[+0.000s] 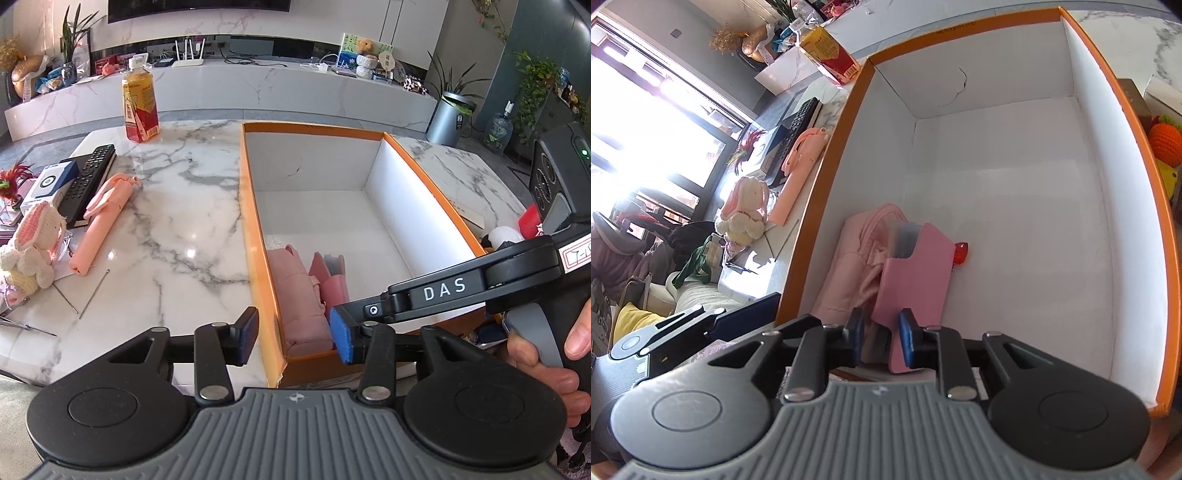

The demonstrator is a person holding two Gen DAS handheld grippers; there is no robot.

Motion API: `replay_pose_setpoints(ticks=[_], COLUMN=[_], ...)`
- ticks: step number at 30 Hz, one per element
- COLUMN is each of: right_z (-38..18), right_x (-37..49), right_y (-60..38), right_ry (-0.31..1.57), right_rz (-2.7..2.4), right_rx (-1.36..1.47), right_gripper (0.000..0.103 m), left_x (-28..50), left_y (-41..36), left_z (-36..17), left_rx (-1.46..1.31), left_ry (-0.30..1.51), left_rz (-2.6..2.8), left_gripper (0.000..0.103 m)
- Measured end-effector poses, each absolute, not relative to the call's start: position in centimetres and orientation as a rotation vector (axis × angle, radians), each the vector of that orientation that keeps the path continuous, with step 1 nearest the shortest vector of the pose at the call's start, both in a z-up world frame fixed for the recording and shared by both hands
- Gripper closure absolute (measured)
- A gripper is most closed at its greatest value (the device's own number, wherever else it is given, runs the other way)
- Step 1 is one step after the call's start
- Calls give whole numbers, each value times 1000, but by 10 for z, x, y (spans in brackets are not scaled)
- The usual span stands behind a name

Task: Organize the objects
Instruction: 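Lower the pink wallet into the box and open the right gripper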

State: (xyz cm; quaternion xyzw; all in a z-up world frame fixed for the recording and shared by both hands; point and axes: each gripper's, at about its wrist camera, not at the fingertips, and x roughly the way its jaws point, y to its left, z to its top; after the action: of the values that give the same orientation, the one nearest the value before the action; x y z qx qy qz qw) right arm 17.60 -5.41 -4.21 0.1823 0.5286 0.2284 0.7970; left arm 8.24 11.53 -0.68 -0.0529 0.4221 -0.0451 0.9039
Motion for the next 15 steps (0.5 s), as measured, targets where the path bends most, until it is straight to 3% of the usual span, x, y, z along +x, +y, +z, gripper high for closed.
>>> replay_pose_setpoints(ticks=[15], right_z=[-32], right_x=[175], right_y=[-57], right_ry=[1098], right_rz=[485], right_rx=[379], right_gripper=[67], left_x=[81], left_y=[116], left_z=[1], left_rx=[-107], left_ry=[844], left_rz=[-89], left_gripper=[46])
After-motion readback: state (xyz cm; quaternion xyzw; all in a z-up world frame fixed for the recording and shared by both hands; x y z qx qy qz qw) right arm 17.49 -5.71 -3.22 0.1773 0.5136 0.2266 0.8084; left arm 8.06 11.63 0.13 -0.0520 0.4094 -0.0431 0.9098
